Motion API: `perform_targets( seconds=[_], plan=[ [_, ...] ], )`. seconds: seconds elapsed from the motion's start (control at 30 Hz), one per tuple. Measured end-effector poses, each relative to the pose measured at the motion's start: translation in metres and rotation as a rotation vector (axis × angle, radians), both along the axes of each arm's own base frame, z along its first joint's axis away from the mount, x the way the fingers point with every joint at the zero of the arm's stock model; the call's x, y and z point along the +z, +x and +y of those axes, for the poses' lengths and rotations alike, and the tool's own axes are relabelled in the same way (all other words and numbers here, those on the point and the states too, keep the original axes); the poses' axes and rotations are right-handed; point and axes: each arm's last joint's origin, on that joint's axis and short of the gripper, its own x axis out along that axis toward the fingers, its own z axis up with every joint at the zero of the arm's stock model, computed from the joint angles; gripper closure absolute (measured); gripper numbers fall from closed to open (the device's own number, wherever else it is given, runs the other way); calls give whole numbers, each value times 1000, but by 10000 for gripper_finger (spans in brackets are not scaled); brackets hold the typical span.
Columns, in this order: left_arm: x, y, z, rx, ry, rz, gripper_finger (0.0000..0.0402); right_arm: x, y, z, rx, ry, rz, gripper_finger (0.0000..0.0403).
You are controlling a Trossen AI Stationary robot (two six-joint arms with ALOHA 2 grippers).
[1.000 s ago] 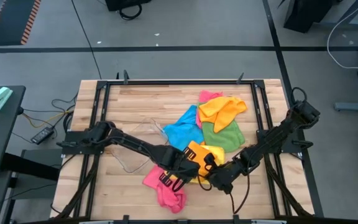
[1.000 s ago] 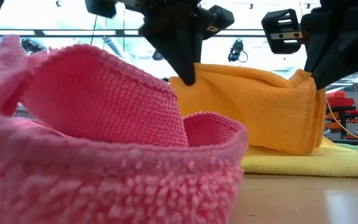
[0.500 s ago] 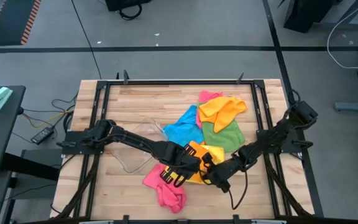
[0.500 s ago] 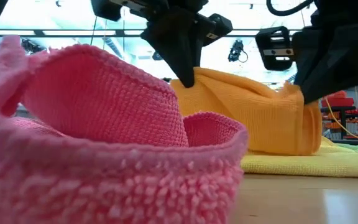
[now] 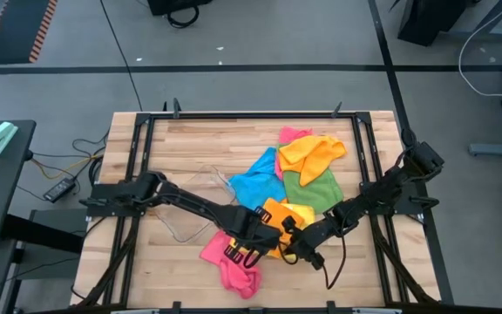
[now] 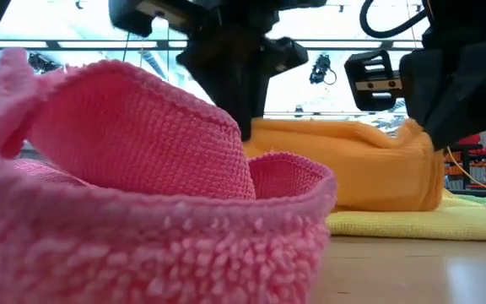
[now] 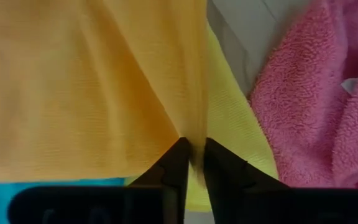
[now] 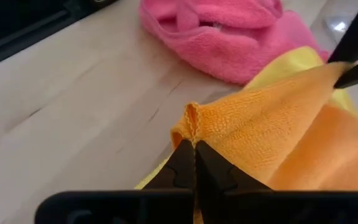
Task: Fold microfiber towels
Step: Fold the left orange microfiber cloth
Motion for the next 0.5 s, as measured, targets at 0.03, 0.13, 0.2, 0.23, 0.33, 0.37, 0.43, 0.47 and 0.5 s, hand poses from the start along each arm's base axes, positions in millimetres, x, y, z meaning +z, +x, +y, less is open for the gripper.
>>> perform_targets(
  seconds=[0.03,0.13,0.2,0.23,0.33,0.37,0.43,0.47,0.5],
  plan=[
    [-4,0,-2,-4,3,7,333,0,0,0,3,5,4,397],
    [-7,-1,-8,-7,26,2,316,0,0,0,-4,15,14,397],
    [-7,1,-13,6,40,-38,302,-1,-1,0,-8,20,18,397],
    [-6,0,-15,14,59,-50,295,-1,0,-1,-14,21,22,397],
    [-6,-2,-22,19,129,-84,274,-1,2,-4,-47,42,34,397],
    [-5,-3,-24,19,151,-97,267,-1,2,-6,-58,48,37,397],
    [-5,-5,-28,34,192,-123,252,-1,3,-8,-77,59,42,397],
    [-4,-5,-30,39,210,-133,244,-1,4,-8,-87,62,44,397],
    [-4,-6,-31,42,220,-141,237,-1,4,-9,-93,67,46,397]
  ],
)
